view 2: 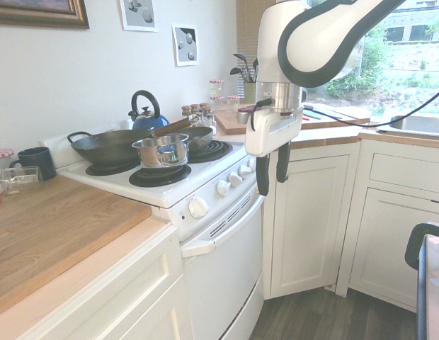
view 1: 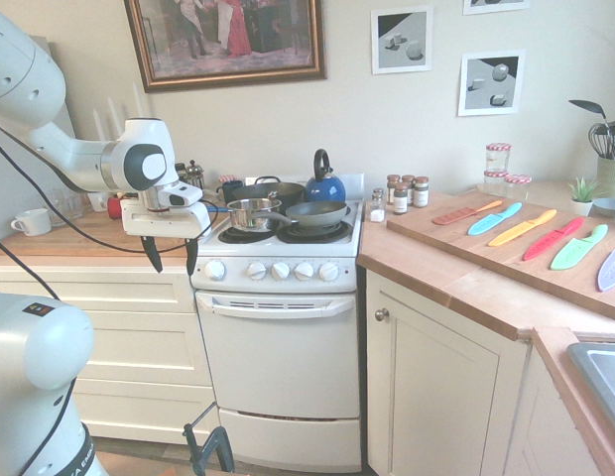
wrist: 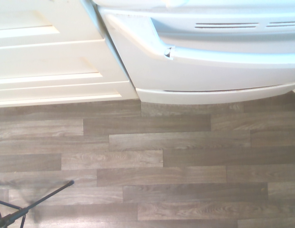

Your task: Open the oven

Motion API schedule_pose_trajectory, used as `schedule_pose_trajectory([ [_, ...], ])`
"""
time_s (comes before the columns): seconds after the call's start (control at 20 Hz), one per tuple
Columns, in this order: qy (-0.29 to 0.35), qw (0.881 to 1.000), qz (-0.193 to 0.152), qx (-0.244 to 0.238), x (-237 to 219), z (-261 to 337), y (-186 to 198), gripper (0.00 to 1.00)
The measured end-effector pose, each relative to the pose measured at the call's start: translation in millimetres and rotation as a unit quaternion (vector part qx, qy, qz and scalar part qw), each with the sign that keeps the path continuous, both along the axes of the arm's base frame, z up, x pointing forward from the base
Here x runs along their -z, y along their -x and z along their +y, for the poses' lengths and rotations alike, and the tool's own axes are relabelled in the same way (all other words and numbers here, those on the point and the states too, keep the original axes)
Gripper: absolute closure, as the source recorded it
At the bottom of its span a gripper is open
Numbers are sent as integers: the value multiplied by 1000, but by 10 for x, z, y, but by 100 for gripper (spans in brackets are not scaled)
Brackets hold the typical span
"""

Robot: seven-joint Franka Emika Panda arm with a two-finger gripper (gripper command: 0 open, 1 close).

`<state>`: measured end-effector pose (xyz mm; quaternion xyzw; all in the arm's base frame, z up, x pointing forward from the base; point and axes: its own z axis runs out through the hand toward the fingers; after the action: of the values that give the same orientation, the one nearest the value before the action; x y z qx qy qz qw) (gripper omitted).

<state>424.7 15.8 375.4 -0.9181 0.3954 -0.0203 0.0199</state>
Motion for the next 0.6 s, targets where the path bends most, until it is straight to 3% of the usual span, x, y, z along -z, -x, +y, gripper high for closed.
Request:
schedule_pose_trajectory([
  [0.15, 8, 1000, 8, 0, 58, -42, 31, 0],
  [0.25, 17, 999, 30, 12, 233, -156, 82, 0],
  [0.35, 19, 998, 44, 31, 540, -289, 75, 0],
  [0.6, 16, 997, 29, 75, 1615, -629, -95, 0],
])
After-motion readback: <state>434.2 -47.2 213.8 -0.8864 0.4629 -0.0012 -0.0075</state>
